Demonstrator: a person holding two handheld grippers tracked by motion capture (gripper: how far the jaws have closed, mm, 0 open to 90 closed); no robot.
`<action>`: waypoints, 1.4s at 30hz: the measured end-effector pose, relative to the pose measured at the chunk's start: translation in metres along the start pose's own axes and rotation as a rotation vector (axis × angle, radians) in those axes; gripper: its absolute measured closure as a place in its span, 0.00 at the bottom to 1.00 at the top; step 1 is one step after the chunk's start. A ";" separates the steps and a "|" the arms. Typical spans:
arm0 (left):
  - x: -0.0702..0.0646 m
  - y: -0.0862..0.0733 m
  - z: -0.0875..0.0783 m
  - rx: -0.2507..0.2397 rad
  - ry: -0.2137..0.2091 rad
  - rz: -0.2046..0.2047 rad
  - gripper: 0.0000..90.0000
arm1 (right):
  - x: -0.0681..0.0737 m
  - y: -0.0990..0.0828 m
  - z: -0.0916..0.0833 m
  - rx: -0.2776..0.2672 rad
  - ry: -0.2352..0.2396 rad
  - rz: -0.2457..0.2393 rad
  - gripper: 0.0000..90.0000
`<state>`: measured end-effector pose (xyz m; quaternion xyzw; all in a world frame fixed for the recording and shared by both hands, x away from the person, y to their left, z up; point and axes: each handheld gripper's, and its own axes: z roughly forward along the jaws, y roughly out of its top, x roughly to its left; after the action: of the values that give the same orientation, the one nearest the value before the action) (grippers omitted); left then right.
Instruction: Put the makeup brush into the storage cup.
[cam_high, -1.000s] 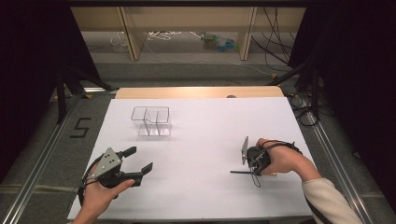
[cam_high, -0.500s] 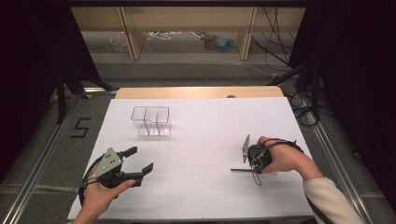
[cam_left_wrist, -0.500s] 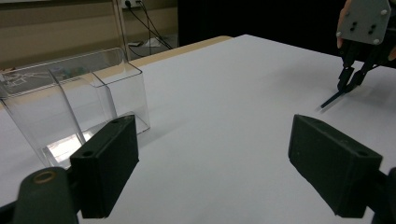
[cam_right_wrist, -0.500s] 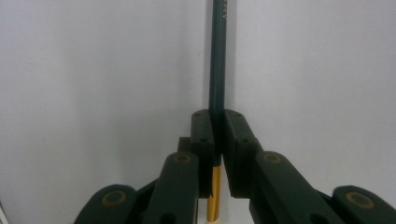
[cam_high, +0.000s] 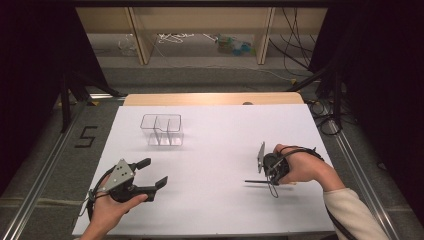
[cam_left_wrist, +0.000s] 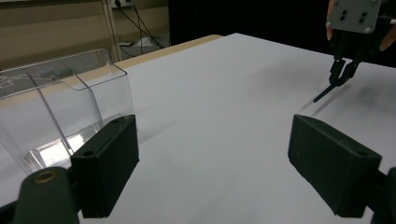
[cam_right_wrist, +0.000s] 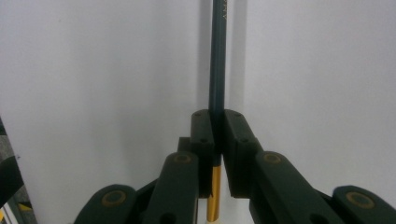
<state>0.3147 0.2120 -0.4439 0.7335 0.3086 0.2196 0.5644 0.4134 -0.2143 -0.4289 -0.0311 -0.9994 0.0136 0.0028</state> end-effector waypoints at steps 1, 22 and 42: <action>0.000 0.000 0.000 0.003 0.000 0.002 0.18 | 0.000 0.001 -0.001 -0.002 0.000 -0.002 0.93; -0.014 0.003 0.011 0.027 -0.044 0.077 0.18 | 0.007 0.017 -0.017 -0.003 0.013 -0.001 0.93; -0.039 0.006 0.039 0.036 -0.136 0.140 0.18 | 0.009 0.036 -0.025 -0.026 0.005 -0.038 0.93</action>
<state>0.3146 0.1566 -0.4473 0.7765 0.2216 0.2027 0.5540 0.4066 -0.1769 -0.4050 -0.0119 -0.9999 0.0002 0.0052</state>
